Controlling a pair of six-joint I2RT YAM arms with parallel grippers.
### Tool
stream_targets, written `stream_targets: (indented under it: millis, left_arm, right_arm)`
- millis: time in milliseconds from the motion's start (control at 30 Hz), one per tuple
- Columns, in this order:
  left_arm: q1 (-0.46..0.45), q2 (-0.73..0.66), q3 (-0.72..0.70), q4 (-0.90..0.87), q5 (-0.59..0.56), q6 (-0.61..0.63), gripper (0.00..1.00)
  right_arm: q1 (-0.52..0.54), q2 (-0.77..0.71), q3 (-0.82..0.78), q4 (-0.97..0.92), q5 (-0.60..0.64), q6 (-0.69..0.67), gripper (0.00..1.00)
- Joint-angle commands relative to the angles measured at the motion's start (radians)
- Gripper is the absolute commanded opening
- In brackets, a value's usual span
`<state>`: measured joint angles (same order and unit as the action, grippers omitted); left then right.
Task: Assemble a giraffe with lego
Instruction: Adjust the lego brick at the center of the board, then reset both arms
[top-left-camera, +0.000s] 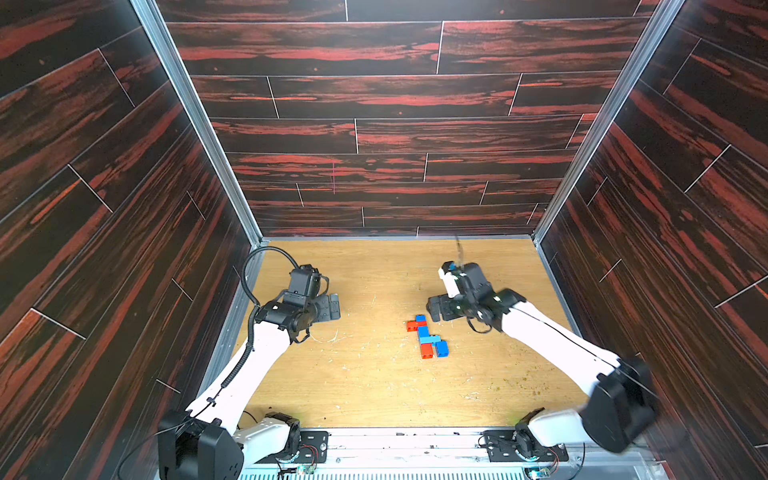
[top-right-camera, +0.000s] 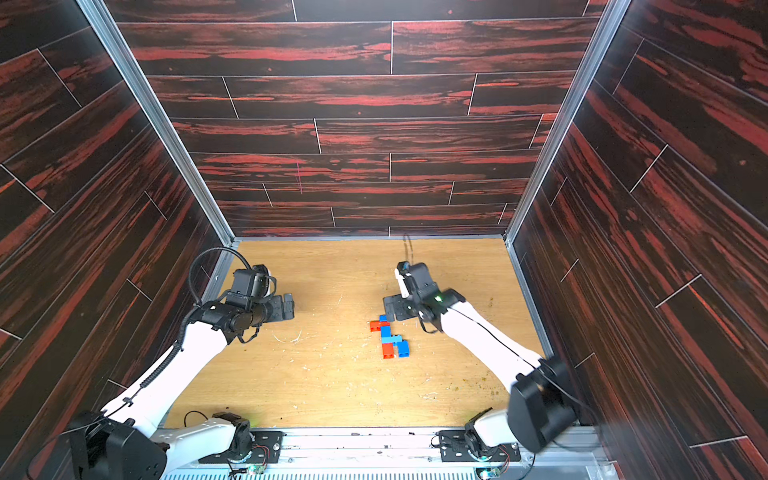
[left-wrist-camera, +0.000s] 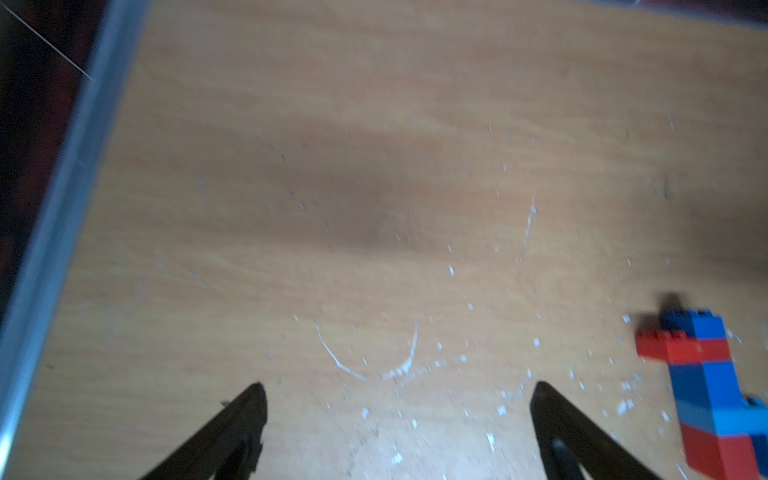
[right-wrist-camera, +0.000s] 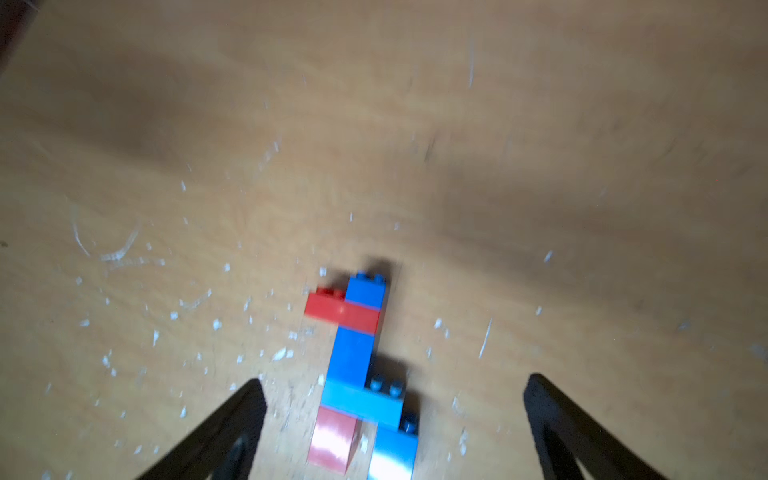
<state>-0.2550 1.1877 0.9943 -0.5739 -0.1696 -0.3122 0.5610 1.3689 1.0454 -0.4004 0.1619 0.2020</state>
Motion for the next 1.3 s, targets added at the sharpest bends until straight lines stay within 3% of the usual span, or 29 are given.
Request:
stream_targets:
  millis: [0, 267, 467, 733, 833, 933, 1167, 1267]
  left_arm:
    - [0.004, -0.025, -0.042, 0.147, -0.171, 0.088, 1.0]
    - [0.017, 0.073, -0.188, 0.52, -0.356, 0.233, 1.0]
    - [0.06, 0.265, -0.191, 0.663, -0.281, 0.266, 1.0]
    - [0.087, 0.323, -0.306, 0.867, -0.208, 0.327, 1.0]
    - [0.105, 0.306, -0.374, 0.973, -0.224, 0.332, 1.0]
    - [0.134, 0.291, -0.428, 1.057, -0.211, 0.313, 1.0]
    - [0.179, 0.245, -0.504, 1.174, -0.226, 0.297, 0.99]
    - [0.195, 0.262, -0.577, 1.346, -0.177, 0.272, 1.0]
  right_arm:
    - [-0.079, -0.077, -0.104, 0.247, 0.035, -0.052, 0.99]
    - [-0.225, -0.24, -0.431, 0.702, 0.14, -0.137, 0.99]
    - [-0.292, -0.27, -0.69, 1.116, 0.292, -0.259, 0.99]
    - [-0.3, -0.031, -0.809, 1.57, 0.5, -0.379, 0.99]
    - [-0.302, 0.081, -0.879, 1.836, 0.462, -0.386, 0.99]
    - [-0.304, 0.175, -0.902, 1.986, 0.451, -0.422, 0.99]
    - [-0.36, 0.214, -0.887, 1.961, 0.376, -0.372, 0.99]
    - [-0.412, 0.204, -0.896, 1.938, 0.333, -0.302, 0.99]
